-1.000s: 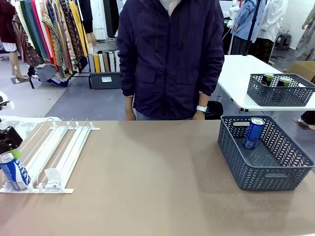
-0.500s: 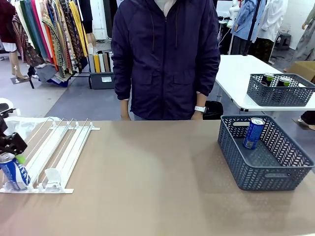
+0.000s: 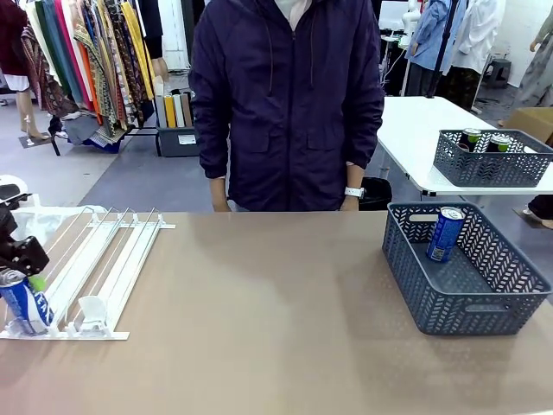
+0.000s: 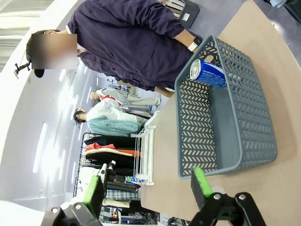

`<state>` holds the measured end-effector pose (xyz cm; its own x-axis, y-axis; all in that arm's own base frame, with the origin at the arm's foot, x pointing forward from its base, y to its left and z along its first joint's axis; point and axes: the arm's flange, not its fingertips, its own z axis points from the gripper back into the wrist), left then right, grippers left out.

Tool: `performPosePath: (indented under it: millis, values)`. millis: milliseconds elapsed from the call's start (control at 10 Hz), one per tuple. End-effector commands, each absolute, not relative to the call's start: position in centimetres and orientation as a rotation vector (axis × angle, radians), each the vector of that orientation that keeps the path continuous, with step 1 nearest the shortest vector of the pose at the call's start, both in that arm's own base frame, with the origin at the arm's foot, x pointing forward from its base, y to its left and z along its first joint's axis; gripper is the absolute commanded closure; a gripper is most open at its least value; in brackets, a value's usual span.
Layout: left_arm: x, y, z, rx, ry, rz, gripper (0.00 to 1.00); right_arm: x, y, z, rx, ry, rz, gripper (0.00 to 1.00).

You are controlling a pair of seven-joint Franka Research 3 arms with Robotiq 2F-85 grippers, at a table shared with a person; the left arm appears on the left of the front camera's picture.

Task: Retrieve and store the cans from the dispenser.
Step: Pick up one can from the Automatic Can Dispenser and place it in the middle of the table.

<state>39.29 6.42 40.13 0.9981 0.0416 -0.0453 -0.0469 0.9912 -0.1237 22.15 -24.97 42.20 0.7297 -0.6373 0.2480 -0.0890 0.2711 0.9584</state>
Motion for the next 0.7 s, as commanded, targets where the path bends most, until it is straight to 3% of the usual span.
performPosePath:
  millis: [0, 600]
  values:
    - [39.4, 6.3, 40.3, -0.138, 0.046, 0.022, 1.00, 22.4, -25.0, 42.5, 1.272, -0.734, -0.399, 0.00]
    - [38.9, 5.7, 41.7, -0.146, 0.010, 0.024, 1.00, 22.4, -25.0, 42.5, 1.272, -0.734, -0.399, 0.00]
